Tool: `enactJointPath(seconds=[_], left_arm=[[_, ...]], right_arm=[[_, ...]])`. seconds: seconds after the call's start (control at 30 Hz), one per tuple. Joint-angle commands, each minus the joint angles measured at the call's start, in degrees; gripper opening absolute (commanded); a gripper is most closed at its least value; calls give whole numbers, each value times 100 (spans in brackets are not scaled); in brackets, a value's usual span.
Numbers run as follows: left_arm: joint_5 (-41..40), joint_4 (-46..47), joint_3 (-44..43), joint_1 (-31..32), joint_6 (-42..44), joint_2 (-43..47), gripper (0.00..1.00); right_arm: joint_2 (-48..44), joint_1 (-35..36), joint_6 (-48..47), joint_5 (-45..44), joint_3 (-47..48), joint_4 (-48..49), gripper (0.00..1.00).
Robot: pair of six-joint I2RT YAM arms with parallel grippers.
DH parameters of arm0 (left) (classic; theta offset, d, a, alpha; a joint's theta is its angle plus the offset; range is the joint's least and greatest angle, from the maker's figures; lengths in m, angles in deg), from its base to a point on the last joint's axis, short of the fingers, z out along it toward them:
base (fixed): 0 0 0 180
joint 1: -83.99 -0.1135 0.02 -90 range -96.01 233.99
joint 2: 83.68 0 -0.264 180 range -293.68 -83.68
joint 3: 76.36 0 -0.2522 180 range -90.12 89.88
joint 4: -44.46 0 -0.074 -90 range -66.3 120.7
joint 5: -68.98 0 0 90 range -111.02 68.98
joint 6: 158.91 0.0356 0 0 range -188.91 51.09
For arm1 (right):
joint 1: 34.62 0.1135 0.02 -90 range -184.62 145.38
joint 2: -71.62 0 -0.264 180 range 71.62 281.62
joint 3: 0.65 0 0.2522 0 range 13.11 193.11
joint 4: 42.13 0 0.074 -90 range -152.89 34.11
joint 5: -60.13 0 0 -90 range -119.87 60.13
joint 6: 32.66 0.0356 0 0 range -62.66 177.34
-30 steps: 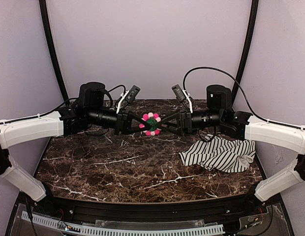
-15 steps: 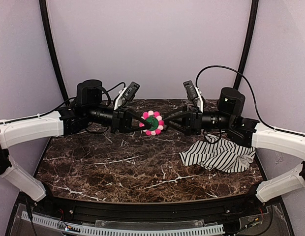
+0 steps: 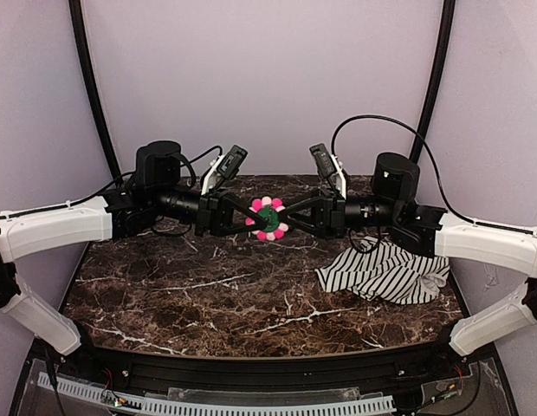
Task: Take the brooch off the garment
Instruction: Pass from the left arm to the right
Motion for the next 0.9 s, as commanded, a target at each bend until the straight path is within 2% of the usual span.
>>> enactJointPath(seconds=[0.0,0.6,0.87], left_arm=[[55,21,-24,28,48,-24,1],[16,-39,-38,54,90,-20,1],[-9,-99,-49,63,131,-24,1]], right_arm=[[151,100,19,110,167,137,48],[386,175,156,233,308,391,36],[393,175,149,187,305,345,21]])
